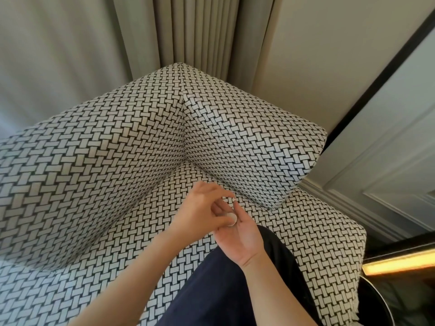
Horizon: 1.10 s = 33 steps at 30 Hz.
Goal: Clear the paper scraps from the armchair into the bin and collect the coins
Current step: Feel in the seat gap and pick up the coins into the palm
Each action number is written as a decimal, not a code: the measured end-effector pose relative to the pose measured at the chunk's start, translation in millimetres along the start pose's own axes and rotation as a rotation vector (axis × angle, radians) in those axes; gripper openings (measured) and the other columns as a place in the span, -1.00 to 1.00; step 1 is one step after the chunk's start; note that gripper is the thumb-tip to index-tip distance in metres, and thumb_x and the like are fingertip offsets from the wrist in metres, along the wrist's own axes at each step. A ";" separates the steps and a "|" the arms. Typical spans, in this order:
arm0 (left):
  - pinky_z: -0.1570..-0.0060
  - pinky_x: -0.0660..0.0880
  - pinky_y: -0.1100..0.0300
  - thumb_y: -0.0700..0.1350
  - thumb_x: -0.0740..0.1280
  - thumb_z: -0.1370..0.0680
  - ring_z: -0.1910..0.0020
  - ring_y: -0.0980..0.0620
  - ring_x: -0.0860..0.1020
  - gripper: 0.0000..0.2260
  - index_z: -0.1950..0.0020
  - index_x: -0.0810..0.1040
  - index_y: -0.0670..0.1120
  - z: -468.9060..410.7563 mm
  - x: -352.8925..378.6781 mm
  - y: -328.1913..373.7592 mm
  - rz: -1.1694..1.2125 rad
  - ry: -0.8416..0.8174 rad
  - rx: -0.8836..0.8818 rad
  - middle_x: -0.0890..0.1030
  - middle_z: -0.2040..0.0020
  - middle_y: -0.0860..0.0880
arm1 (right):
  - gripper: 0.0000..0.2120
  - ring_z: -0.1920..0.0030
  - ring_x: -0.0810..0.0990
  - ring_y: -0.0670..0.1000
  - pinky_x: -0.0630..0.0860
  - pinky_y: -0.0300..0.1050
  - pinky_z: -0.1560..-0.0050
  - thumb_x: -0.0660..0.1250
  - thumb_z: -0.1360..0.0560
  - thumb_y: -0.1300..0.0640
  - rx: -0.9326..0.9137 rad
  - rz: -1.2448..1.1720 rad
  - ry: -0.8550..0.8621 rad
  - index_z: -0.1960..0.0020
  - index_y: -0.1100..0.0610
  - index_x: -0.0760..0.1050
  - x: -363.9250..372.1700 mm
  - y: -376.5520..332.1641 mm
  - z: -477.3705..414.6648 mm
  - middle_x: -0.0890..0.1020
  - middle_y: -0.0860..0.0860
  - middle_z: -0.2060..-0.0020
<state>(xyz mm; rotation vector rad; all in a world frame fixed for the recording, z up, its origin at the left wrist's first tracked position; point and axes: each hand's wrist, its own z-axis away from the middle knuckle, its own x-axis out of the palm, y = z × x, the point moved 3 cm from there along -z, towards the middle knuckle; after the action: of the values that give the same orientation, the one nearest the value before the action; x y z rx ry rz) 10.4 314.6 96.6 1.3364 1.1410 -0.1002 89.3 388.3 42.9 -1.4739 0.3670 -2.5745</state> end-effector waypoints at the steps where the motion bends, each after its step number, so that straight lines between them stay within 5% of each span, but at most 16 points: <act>1: -0.06 0.27 0.41 0.02 0.49 -0.35 -0.06 0.17 0.33 -0.61 -0.15 0.56 0.10 1.2 -2.9 -3.7 0.011 0.051 -0.006 0.51 -0.05 0.19 | -0.49 -0.29 0.49 0.20 0.42 -0.04 -0.28 0.08 -0.58 0.01 -0.013 0.023 0.005 -0.31 0.38 0.42 1.5 -0.5 0.6 0.48 0.27 -0.29; 6: 0.06 0.41 0.37 -0.11 0.30 -0.55 0.03 0.14 0.46 -0.81 -0.15 0.51 0.02 19.7 -6.9 -55.5 0.159 0.382 -0.350 0.50 -0.08 0.10 | -0.49 -0.33 0.41 0.30 0.37 0.12 -0.31 0.10 -0.59 0.06 -0.033 -0.043 -0.009 -0.29 0.48 0.37 6.3 -2.1 0.4 0.40 0.37 -0.32; 8: 0.26 0.43 0.40 -0.18 0.28 -0.56 0.11 0.15 0.50 -0.80 -0.17 0.50 -0.04 35.5 11.3 -90.4 0.114 0.281 -0.544 0.50 -0.12 0.04 | -0.47 -0.33 0.39 0.33 0.35 0.15 -0.32 0.12 -0.53 0.09 -0.018 -0.075 -0.020 -0.29 0.51 0.35 7.7 -0.6 -0.4 0.38 0.38 -0.33; 10: 0.19 0.48 0.34 -0.21 0.28 -0.55 0.04 0.09 0.52 -0.75 -0.22 0.50 -0.06 54.0 35.2 -120.6 0.011 0.077 -0.631 0.47 -0.19 0.02 | -0.47 -0.33 0.38 0.33 0.34 0.17 -0.32 0.11 -0.52 0.09 -0.016 -0.088 -0.037 -0.29 0.51 0.35 9.5 -0.6 0.1 0.37 0.39 -0.33; 14: -0.13 0.48 0.14 -0.23 0.29 -0.53 -0.14 0.00 0.46 -0.74 -0.22 0.51 -0.09 67.9 54.6 -139.0 -0.126 -0.001 -0.598 0.47 -0.16 0.00 | -0.46 -0.35 0.37 0.33 0.34 0.16 -0.33 0.11 -0.53 0.08 -0.011 -0.108 -0.053 -0.31 0.50 0.33 10.8 -1.3 1.2 0.37 0.39 -0.33; 21: 0.13 0.47 0.24 -0.20 0.36 -0.49 0.13 0.06 0.51 -0.94 0.09 0.56 -0.05 53.5 44.0 -140.3 -0.119 -0.065 -0.650 0.54 0.07 -0.01 | -0.45 -0.36 0.36 0.32 0.33 0.15 -0.34 0.10 -0.55 0.06 -0.007 -0.135 -0.047 -0.33 0.49 0.31 10.5 -0.9 0.0 0.36 0.39 -0.34; 25: 0.21 0.52 0.26 -0.16 0.45 -0.43 0.24 0.10 0.56 -0.90 0.22 0.56 0.00 42.6 40.2 -137.6 0.015 -0.062 -0.664 0.62 0.23 0.02 | -0.44 -0.35 0.37 0.31 0.34 0.16 -0.32 0.12 -0.51 0.07 -0.027 -0.116 -0.051 -0.33 0.49 0.31 12.4 -1.2 0.8 0.37 0.38 -0.34; 29: 0.18 0.53 0.16 -0.10 0.43 -0.46 0.19 0.10 0.55 -0.94 0.15 0.57 -0.01 27.9 41.9 -130.5 -0.069 -0.050 -0.597 0.61 0.18 0.08 | -0.45 -0.35 0.37 0.31 0.33 0.15 -0.34 0.11 -0.55 0.04 -0.028 -0.109 -0.044 -0.33 0.48 0.32 11.4 -1.4 0.8 0.37 0.38 -0.34; 33: 0.34 0.45 0.25 -0.11 0.39 -0.50 0.25 0.11 0.53 -0.85 -0.04 0.51 0.00 20.3 48.0 -126.0 -0.133 -0.087 -0.581 0.57 0.15 0.06 | -0.44 -0.37 0.35 0.31 0.27 0.13 -0.41 0.06 -0.60 0.01 -0.031 -0.091 -0.022 -0.33 0.48 0.31 9.9 -2.1 0.5 0.37 0.38 -0.34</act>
<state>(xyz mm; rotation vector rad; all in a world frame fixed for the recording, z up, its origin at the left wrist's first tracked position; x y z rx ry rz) -34.5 284.7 -28.6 0.7348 1.0766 0.0740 84.7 387.7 51.8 -1.5630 0.3470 -2.6312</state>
